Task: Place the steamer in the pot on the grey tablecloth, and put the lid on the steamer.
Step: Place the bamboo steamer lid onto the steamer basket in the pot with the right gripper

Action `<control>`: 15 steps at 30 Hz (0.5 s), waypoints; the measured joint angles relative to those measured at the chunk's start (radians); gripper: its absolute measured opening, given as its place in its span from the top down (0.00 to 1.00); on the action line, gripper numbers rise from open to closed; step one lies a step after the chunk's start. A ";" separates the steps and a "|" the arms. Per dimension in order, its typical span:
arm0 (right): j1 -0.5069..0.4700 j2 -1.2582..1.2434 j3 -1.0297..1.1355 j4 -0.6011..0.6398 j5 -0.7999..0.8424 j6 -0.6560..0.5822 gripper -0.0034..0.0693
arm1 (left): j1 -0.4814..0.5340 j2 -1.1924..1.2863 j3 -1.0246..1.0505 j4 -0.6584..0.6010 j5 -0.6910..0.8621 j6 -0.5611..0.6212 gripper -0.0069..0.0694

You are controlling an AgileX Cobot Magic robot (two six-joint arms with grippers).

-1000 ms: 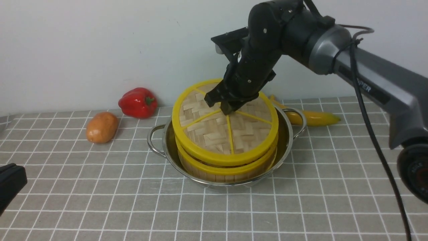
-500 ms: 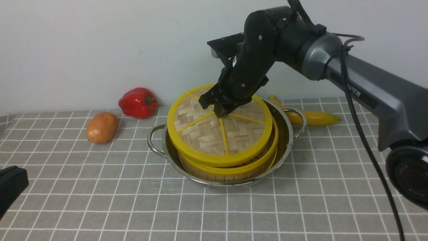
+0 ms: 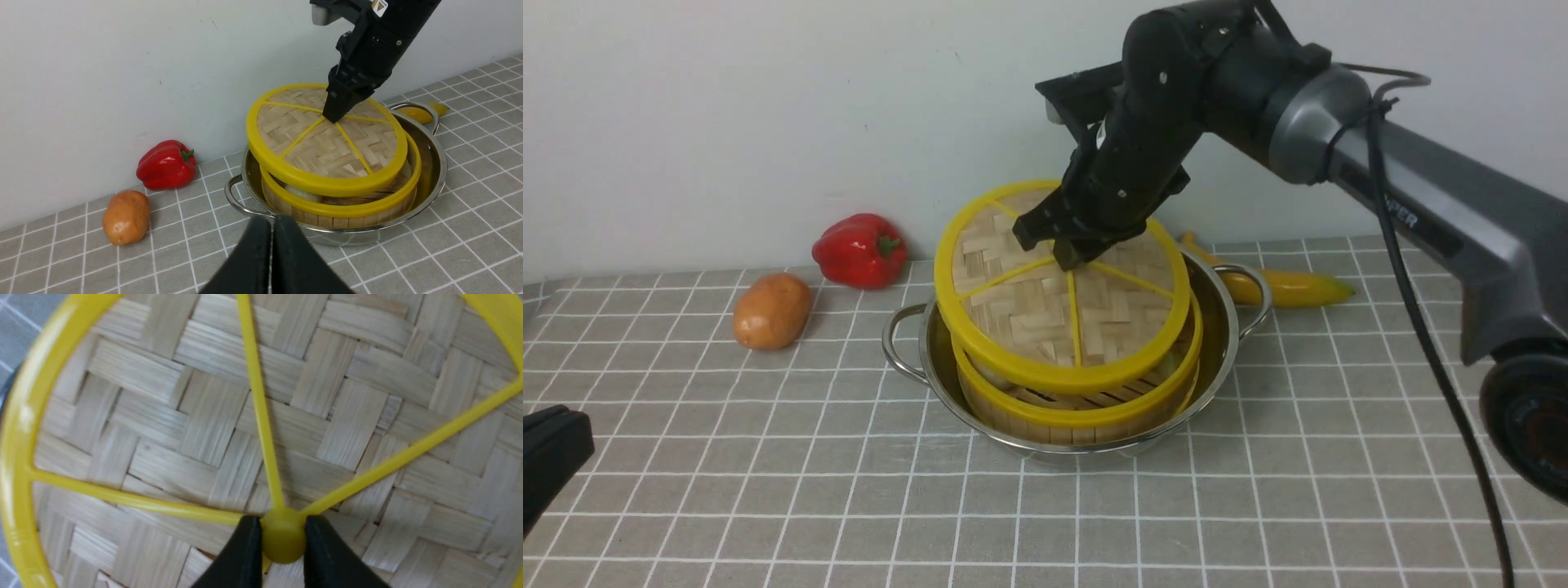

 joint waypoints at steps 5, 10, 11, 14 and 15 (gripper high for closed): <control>0.000 -0.069 0.001 -0.012 -0.001 0.007 0.75 | 0.000 0.000 0.000 0.000 0.000 0.000 0.91; 0.000 -0.104 0.069 -0.019 -0.002 0.012 0.75 | 0.000 0.000 0.000 0.000 0.001 0.000 0.91; 0.000 -0.109 0.093 -0.020 -0.001 0.012 0.75 | 0.000 0.000 0.000 0.000 0.001 0.000 0.91; 0.000 -0.112 0.140 -0.023 0.005 0.011 0.75 | 0.000 0.001 0.000 0.000 0.001 0.000 0.91; 0.000 -0.112 0.145 -0.024 0.007 0.011 0.75 | 0.000 0.001 0.000 0.000 0.001 0.000 0.91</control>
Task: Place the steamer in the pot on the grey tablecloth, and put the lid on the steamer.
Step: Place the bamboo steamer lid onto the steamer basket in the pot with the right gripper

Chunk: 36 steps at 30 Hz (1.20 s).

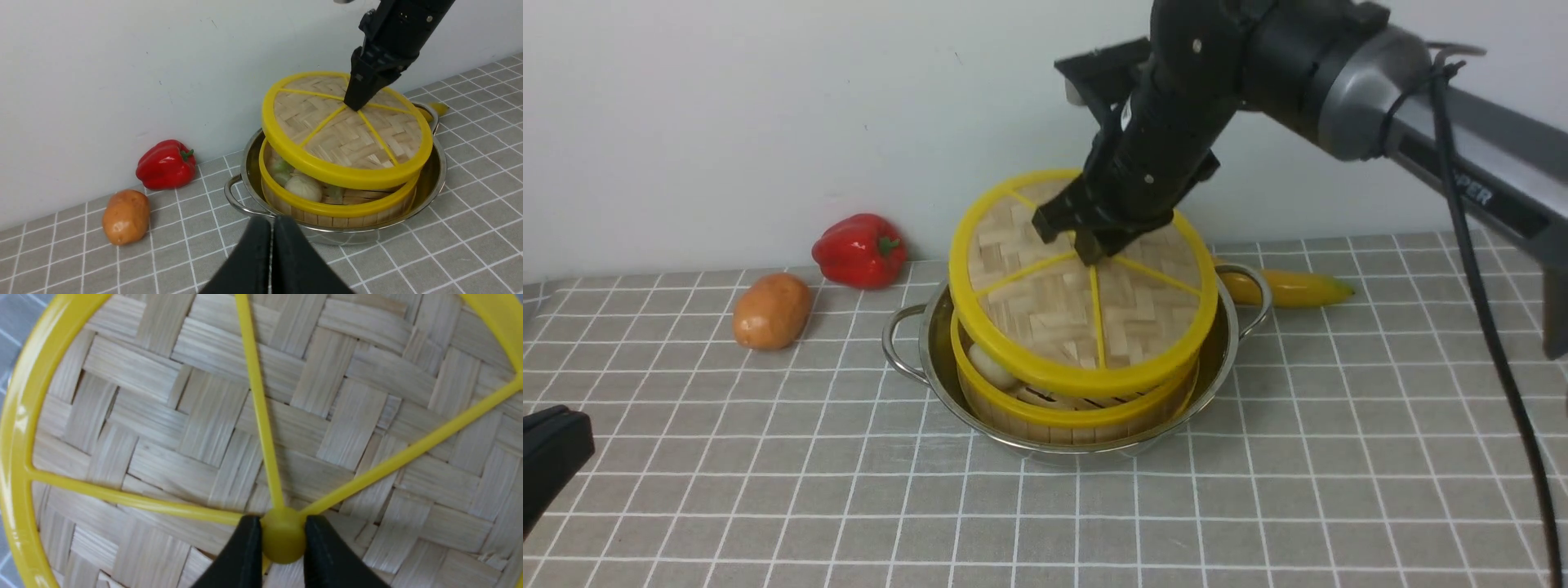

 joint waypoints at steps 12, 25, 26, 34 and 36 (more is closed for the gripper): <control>0.000 0.009 0.003 0.001 -0.002 -0.010 0.75 | 0.000 0.001 0.000 0.000 0.000 0.000 0.91; 0.000 0.062 0.001 0.017 -0.002 -0.027 0.75 | 0.000 0.001 0.000 0.000 0.000 0.000 0.91; 0.000 0.067 0.001 0.018 -0.002 -0.027 0.75 | 0.000 0.001 0.000 0.000 0.000 0.000 0.91; 0.000 0.067 0.001 0.019 -0.002 -0.049 0.75 | 0.000 0.001 0.000 0.000 0.000 0.000 0.91; 0.000 0.067 0.001 0.020 -0.002 -0.053 0.75 | 0.000 0.001 0.000 0.000 0.000 0.000 0.91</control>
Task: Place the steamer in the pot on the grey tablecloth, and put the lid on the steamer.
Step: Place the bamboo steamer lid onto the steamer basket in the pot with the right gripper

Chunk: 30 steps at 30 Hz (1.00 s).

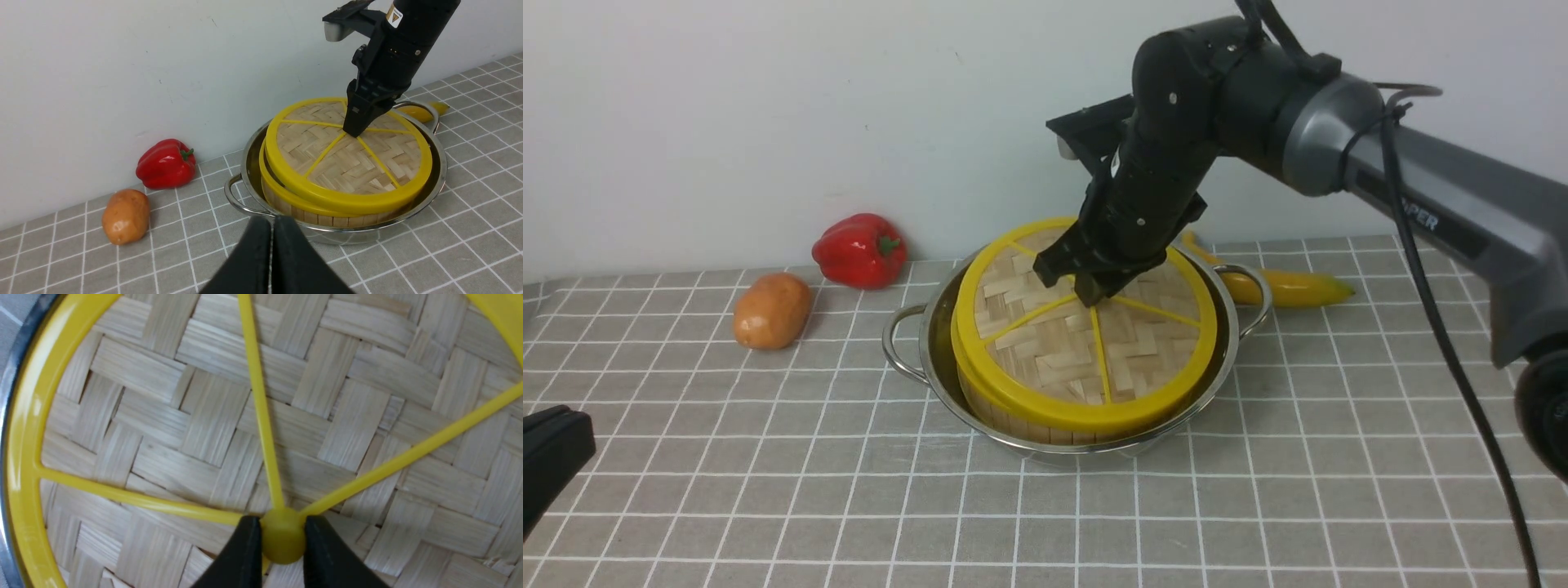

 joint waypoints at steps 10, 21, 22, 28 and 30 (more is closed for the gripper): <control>0.000 0.000 0.000 0.007 -0.008 -0.024 0.75 | 0.000 0.000 0.000 0.000 0.000 0.000 0.91; 0.000 0.000 -0.059 0.017 -0.010 -0.027 0.75 | 0.000 0.000 0.000 0.000 0.000 0.000 0.91; 0.000 0.000 -0.060 0.018 -0.010 -0.027 0.75 | 0.000 0.000 0.000 0.000 0.000 0.000 0.91; 0.000 0.018 -0.062 0.023 -0.018 -0.027 0.75 | 0.000 0.000 0.000 0.000 0.000 0.000 0.91; 0.000 0.026 -0.064 0.029 -0.025 -0.027 0.75 | 0.000 0.000 0.000 0.000 0.000 0.000 0.91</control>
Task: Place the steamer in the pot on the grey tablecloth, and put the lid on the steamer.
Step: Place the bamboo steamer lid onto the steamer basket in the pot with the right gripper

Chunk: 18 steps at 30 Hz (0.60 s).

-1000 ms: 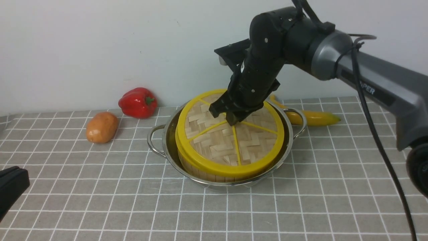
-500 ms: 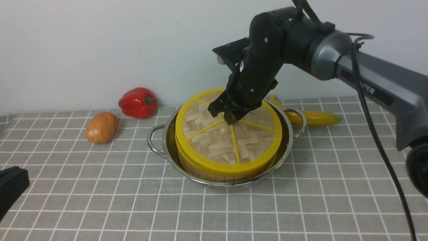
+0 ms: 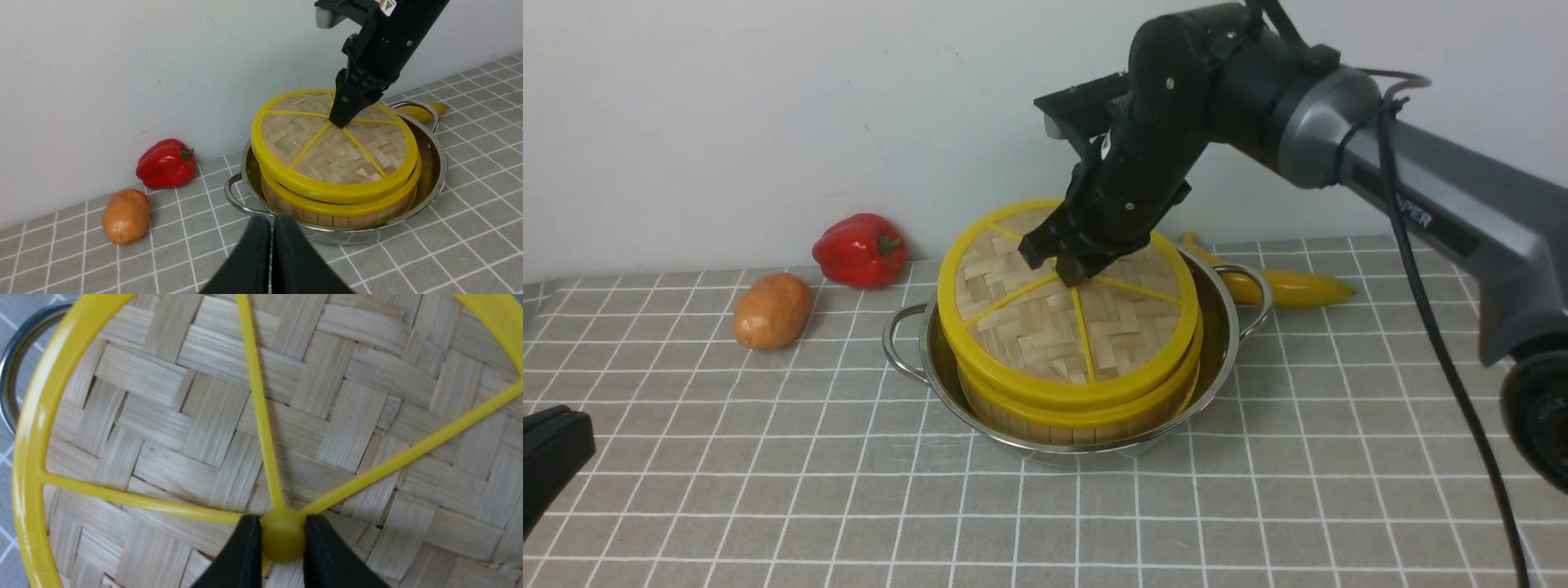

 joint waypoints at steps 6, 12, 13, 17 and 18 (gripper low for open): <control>0.000 0.005 -0.003 0.003 -0.002 0.000 0.75 | 0.000 0.000 0.000 0.000 0.000 0.000 0.91; 0.000 0.006 -0.003 0.003 -0.002 0.000 0.75 | 0.000 0.000 0.000 0.000 0.000 0.000 0.91; 0.000 0.009 -0.004 0.003 -0.002 0.000 0.75 | 0.000 0.000 0.000 0.000 0.000 0.000 0.91; 0.000 0.025 -0.004 -0.019 0.006 0.013 0.75 | 0.000 0.000 0.000 0.000 0.000 0.000 0.91; 0.000 0.033 -0.004 -0.021 0.009 0.017 0.75 | 0.000 0.000 0.000 0.000 0.000 0.000 0.91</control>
